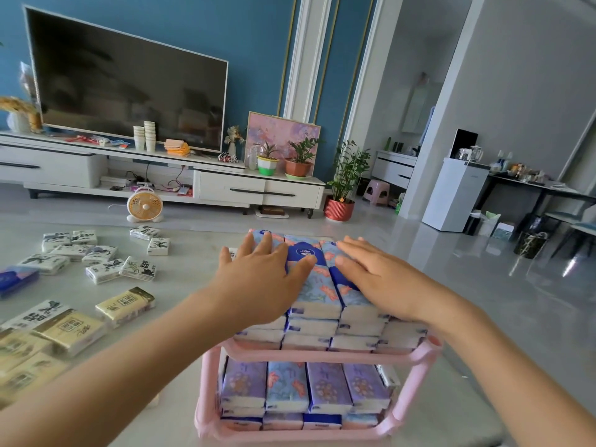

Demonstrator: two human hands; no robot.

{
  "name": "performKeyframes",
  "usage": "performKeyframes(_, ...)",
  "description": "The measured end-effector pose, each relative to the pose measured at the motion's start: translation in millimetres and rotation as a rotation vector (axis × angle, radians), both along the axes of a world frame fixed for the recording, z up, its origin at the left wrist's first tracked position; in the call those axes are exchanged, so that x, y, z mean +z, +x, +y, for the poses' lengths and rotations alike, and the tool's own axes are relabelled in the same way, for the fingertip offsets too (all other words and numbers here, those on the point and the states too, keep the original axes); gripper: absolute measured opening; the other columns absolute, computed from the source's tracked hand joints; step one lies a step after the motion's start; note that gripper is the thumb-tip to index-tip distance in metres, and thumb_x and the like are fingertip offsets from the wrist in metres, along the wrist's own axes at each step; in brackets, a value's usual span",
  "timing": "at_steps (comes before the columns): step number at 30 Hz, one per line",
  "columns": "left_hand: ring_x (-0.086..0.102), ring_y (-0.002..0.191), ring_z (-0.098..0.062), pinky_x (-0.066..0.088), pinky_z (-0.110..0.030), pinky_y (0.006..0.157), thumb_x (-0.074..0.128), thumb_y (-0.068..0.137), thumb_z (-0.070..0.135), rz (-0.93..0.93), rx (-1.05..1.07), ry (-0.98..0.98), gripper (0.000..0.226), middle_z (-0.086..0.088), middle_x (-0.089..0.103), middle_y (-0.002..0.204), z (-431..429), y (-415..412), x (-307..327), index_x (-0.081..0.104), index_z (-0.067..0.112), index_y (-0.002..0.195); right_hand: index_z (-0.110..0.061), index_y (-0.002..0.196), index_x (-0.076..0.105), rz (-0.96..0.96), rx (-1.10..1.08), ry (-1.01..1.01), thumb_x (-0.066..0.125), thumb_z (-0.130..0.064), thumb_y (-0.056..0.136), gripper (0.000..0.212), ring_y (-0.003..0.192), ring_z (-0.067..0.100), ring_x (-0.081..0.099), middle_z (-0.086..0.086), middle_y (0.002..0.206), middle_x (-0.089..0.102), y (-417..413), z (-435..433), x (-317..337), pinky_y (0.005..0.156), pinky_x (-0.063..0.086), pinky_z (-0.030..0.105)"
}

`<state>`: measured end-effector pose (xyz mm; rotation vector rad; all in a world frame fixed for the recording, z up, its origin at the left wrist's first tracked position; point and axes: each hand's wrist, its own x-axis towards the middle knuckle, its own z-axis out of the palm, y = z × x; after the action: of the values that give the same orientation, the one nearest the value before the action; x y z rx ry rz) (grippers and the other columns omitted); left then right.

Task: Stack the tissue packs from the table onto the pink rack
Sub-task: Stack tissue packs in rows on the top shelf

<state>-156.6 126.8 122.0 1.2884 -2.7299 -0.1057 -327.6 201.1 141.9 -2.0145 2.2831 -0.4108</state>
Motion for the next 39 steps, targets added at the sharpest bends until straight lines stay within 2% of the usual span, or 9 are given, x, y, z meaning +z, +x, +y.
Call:
performKeyframes(3, -0.007, 0.143, -0.033, 0.005, -0.056, 0.114, 0.001, 0.084, 0.050, -0.005, -0.030, -0.038, 0.071, -0.007, 0.000, 0.157, -2.3, -2.1, -3.8, 0.010, 0.024, 0.150, -0.025, 0.146, 0.024, 0.036, 0.027, 0.071, 0.022, -0.048, 0.097, 0.055, 0.144, 0.005, 0.001, -0.007, 0.157, 0.009, 3.6, -3.0, -2.6, 0.116, 0.001, 0.024)
performKeyframes(7, 0.008, 0.143, -0.026, 0.007, -0.046, 0.116, 0.025, 0.093, 0.054, 0.314, -0.054, 0.005, 0.061, -0.006, 0.019, 0.155, -7.7, -4.3, -12.3, 0.029, 0.022, 0.144, -0.024, 0.147, 0.024, 0.051, 0.027, 0.075, 0.022, -0.045, 0.098, 0.053, 0.144, 0.004, 0.002, -0.006, 0.157, 0.010, 6.3, -0.7, -4.0, 0.114, 0.000, 0.021)
performKeyframes(11, 0.015, 0.141, -0.027, 0.011, -0.044, 0.115, 0.026, 0.091, 0.055, 0.297, -0.038, -0.035, 0.062, -0.008, 0.028, 0.150, -7.1, -4.4, -12.6, 0.038, 0.019, 0.140, -0.024, 0.146, 0.024, 0.072, 0.035, 0.061, 0.022, -0.042, 0.099, 0.051, 0.143, 0.003, 0.004, -0.007, 0.157, 0.010, 9.2, 2.2, -3.1, 0.110, 0.000, 0.015)
performKeyframes(14, 0.008, 0.143, -0.027, 0.013, -0.045, 0.116, 0.019, 0.093, 0.056, 0.184, 0.010, -0.035, 0.062, -0.005, 0.022, 0.153, -0.9, -4.7, -7.3, 0.027, 0.021, 0.144, -0.023, 0.146, 0.025, 0.055, 0.038, 0.052, 0.023, -0.043, 0.099, 0.051, 0.143, 0.003, 0.005, -0.008, 0.156, 0.013, 10.5, 3.2, -2.1, 0.108, 0.002, 0.013)
performKeyframes(16, 0.002, 0.144, -0.024, 0.009, -0.048, 0.116, 0.016, 0.093, 0.057, 0.237, 0.010, -0.019, 0.064, -0.002, 0.015, 0.155, 5.8, -1.7, -2.0, 0.021, 0.022, 0.146, -0.022, 0.144, 0.031, -0.014, 0.046, 0.020, 0.025, -0.043, 0.099, 0.050, 0.142, 0.003, 0.010, -0.008, 0.155, 0.020, 10.2, 3.6, 0.0, 0.102, 0.005, 0.009)
performKeyframes(22, -0.011, 0.142, -0.006, -0.004, -0.033, 0.117, 0.013, 0.080, 0.069, 0.155, -0.262, -0.115, 0.074, 0.013, -0.009, 0.156, 23.9, 28.1, 6.4, 0.003, 0.040, 0.147, -0.036, 0.142, 0.030, -0.276, 0.077, -0.076, 0.039, -0.060, 0.078, 0.069, 0.131, -0.007, 0.027, -0.021, 0.146, 0.030, 2.7, 25.4, 16.5, 0.099, 0.022, 0.008)
performKeyframes(27, -0.012, 0.143, -0.011, 0.001, -0.041, 0.118, 0.040, 0.081, 0.070, -0.020, -0.269, -0.147, 0.086, 0.010, -0.018, 0.155, 19.0, 28.9, -1.3, -0.009, 0.040, 0.145, -0.035, 0.148, 0.009, 0.074, 0.185, 0.141, 0.054, -0.071, 0.060, 0.105, 0.136, -0.011, -0.003, -0.024, 0.152, 0.006, 5.7, 35.8, 7.3, 0.113, 0.004, 0.015)
performKeyframes(34, -0.005, 0.144, -0.013, 0.007, -0.041, 0.118, 0.041, 0.086, 0.062, -0.048, -0.254, -0.154, 0.081, 0.009, -0.007, 0.157, 17.6, 22.7, -1.8, -0.006, 0.036, 0.147, -0.030, 0.148, 0.005, 0.207, 0.234, 0.107, 0.068, -0.044, 0.079, 0.094, 0.138, -0.007, 0.006, -0.016, 0.155, 0.006, 0.0, 31.9, 1.2, 0.109, 0.006, 0.010)
performKeyframes(39, -0.002, 0.144, -0.015, 0.010, -0.041, 0.117, 0.040, 0.087, 0.061, -0.059, -0.254, -0.169, 0.080, 0.007, -0.005, 0.157, 19.6, 21.5, -0.7, -0.006, 0.035, 0.147, -0.031, 0.148, 0.005, 0.234, 0.238, 0.115, 0.066, -0.047, 0.079, 0.093, 0.141, -0.001, 0.006, -0.015, 0.156, 0.006, -2.2, 31.1, 0.3, 0.112, 0.007, 0.014)
